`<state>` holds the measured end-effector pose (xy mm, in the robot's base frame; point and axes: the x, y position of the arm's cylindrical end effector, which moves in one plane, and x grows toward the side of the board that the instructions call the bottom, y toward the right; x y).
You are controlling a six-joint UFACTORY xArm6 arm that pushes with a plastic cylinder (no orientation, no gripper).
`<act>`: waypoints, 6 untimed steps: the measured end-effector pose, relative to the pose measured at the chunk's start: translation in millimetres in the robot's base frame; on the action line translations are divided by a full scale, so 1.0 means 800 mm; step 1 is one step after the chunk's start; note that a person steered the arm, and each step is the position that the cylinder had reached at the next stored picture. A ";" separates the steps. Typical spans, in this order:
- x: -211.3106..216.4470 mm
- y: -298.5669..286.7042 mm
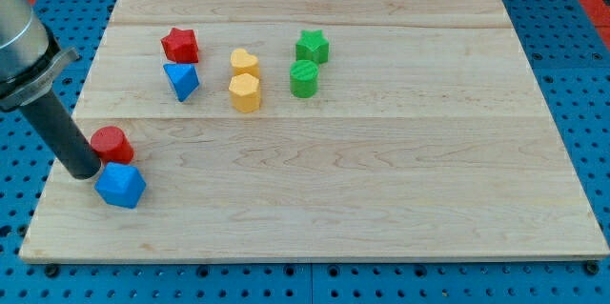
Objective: Push the red circle closer to the blue triangle
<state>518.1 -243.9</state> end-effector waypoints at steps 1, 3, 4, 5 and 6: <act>-0.013 0.004; -0.039 0.045; -0.057 0.072; -0.076 0.096; -0.089 0.121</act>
